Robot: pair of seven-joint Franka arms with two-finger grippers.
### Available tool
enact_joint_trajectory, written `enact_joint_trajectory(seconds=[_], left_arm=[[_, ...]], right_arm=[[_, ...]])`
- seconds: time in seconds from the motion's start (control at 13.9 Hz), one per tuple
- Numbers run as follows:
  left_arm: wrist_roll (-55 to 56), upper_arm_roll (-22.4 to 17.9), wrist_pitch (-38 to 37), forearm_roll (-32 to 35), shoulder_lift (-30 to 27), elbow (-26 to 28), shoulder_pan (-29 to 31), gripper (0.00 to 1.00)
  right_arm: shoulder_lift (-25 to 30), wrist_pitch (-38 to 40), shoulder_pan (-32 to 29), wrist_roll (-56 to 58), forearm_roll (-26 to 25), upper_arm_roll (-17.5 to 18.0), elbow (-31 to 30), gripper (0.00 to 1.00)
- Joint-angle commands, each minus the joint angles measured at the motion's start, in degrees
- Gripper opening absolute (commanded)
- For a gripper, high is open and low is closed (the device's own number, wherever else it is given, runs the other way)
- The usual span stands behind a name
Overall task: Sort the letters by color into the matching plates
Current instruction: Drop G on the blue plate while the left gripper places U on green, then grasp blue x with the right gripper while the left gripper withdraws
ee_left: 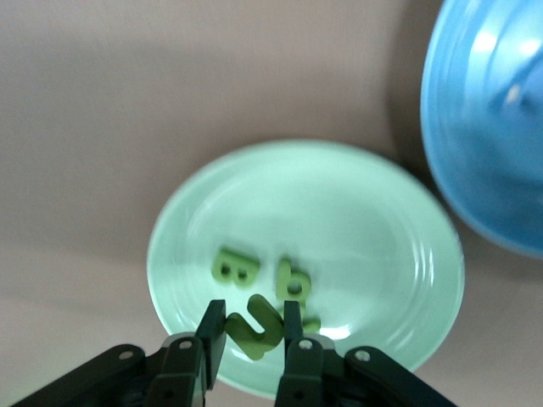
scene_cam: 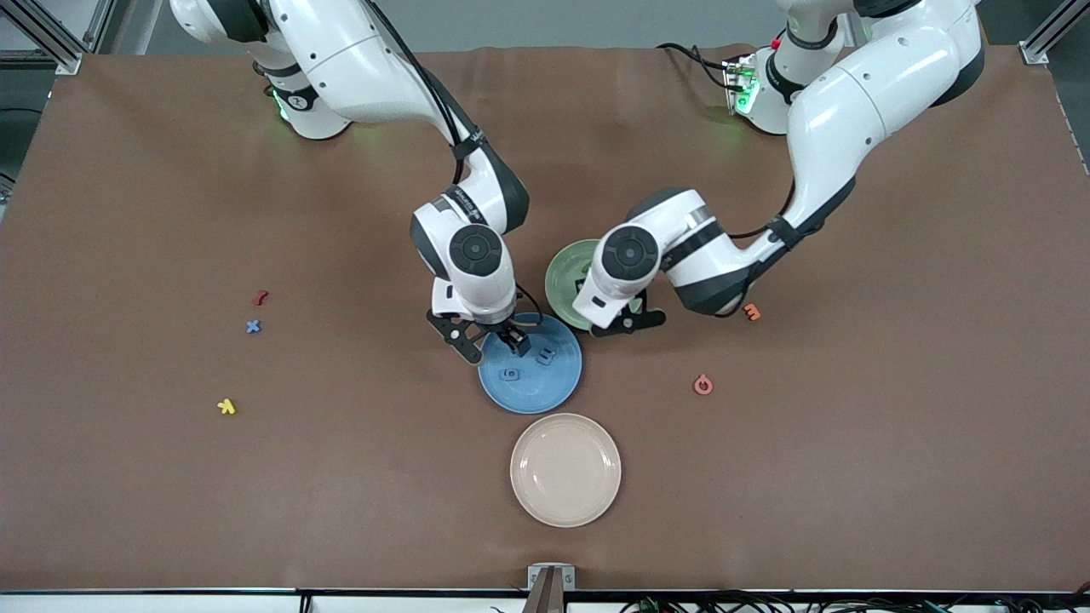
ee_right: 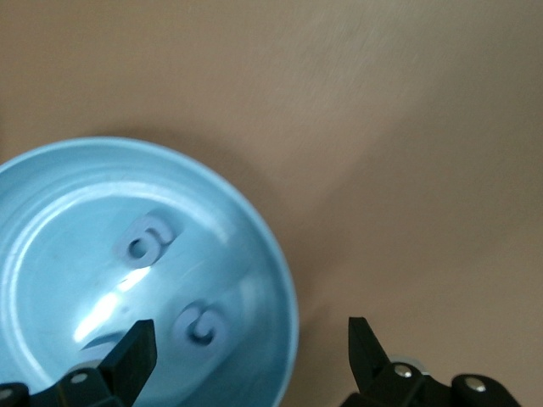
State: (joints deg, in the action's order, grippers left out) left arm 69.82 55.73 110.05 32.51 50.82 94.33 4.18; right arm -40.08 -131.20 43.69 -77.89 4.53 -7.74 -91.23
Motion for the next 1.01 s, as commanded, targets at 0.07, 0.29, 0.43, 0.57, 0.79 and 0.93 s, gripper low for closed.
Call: enact_joint_trajectory(seconds=[0.07, 0.29, 0.43, 0.57, 0.79, 0.93], left_arm=[[3.4, 1.0, 1.5, 0.5, -1.6, 5.5, 0.0, 0.27], [4.0, 1.0, 1.8, 1.9, -1.1, 6.9, -0.9, 0.3], [4.1, 1.0, 2.5, 2.2, -0.9, 7.1, -1.3, 0.3], [4.2, 0.8, 3.4, 3.1, -0.7, 7.1, -1.5, 0.3], [4.2, 0.5, 4.8, 4.8, -0.2, 7.1, -1.5, 0.44], [4.2, 0.5, 4.8, 4.8, -0.2, 7.1, -1.5, 0.55]], right_arm=[[12.5, 0.2, -3.7, 10.9, -0.4, 0.7, -14.2, 1.0], [19.5, 0.2, -7.1, 20.3, -0.5, 0.6, -22.6, 1.0], [22.8, 0.0, -9.3, 25.6, -0.5, 0.5, -27.2, 1.0], [25.0, -0.3, -11.5, 29.6, -1.4, 0.4, -30.6, 1.0], [27.9, -0.4, -15.8, 35.2, -4.6, 0.4, -34.1, 1.0], [29.6, -0.1, -19.3, 41.2, -4.7, 0.4, -35.7, 1.0]])
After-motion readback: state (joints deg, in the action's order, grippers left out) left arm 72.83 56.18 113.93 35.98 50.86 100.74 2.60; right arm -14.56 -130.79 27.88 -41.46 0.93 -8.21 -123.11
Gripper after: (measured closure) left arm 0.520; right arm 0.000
